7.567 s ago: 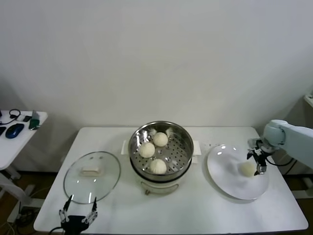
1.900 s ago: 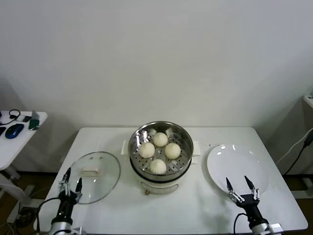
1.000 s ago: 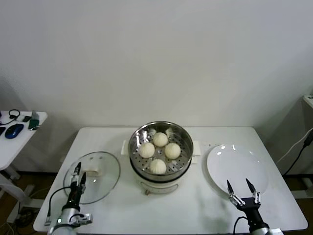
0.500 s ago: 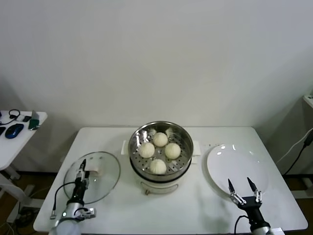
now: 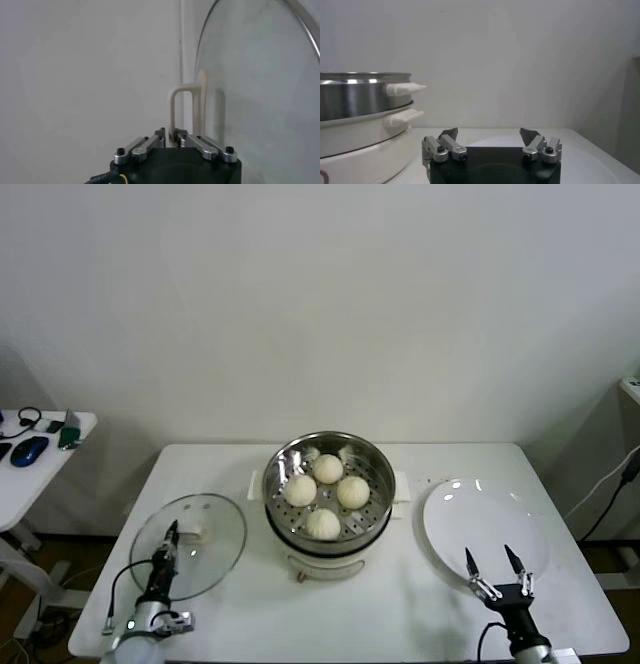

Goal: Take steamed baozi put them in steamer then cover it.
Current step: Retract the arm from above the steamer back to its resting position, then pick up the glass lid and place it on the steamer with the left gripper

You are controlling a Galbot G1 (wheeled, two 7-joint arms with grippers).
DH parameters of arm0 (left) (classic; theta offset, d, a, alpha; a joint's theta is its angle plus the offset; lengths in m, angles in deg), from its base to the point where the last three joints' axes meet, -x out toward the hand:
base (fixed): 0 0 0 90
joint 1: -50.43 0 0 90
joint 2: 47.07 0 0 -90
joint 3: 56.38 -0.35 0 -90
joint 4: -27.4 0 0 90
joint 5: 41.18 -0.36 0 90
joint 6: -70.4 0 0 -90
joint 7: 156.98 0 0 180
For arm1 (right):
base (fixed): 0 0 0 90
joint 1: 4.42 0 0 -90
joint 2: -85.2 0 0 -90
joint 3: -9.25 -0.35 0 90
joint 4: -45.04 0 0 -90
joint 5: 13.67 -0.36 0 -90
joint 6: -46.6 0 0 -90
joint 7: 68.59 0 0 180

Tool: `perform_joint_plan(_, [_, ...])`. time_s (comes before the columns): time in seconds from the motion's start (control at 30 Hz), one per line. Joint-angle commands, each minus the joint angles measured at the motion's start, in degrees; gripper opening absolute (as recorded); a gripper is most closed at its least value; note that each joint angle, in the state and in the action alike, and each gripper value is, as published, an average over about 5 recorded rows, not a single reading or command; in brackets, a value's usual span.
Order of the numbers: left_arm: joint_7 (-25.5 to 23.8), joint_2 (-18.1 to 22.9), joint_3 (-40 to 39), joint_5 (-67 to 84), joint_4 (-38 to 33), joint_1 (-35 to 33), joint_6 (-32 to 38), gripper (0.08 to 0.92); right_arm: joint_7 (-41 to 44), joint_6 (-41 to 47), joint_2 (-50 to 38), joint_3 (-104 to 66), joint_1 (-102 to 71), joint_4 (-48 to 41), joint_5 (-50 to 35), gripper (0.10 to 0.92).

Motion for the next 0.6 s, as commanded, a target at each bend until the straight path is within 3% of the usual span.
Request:
perform_joint_plan(0.03, [0.37,-0.08,-0.05,0.28,0.22,0.35,0.13,0.176,0.01,0.07,0.1,0.03,0.07,0.15,0.3,0.823])
perform_joint_plan(0.17, [-0.68,-0.83,-0.51,2.28,-3.82,-0.86,-0.44,0.137,-0.02,0.09,0.24,-0.07,0.05,0.5,0.48,0.823])
perform_joint_plan(0.3, [-4.77,-3.31,-1.39,8.51,-12.96,-3.71,-3.49,0.137,-0.31,0.49,0.43,-0.38,-0.06,0.87,1.88,0.823])
perform_joint_plan(0.6, [-17.49,-13.8,-0.91,22.11,-34.75,-9.6,-18.19,0.137,-2.5,3.65,0.72,-1.11,-0.28,2.28,5.98,0.823])
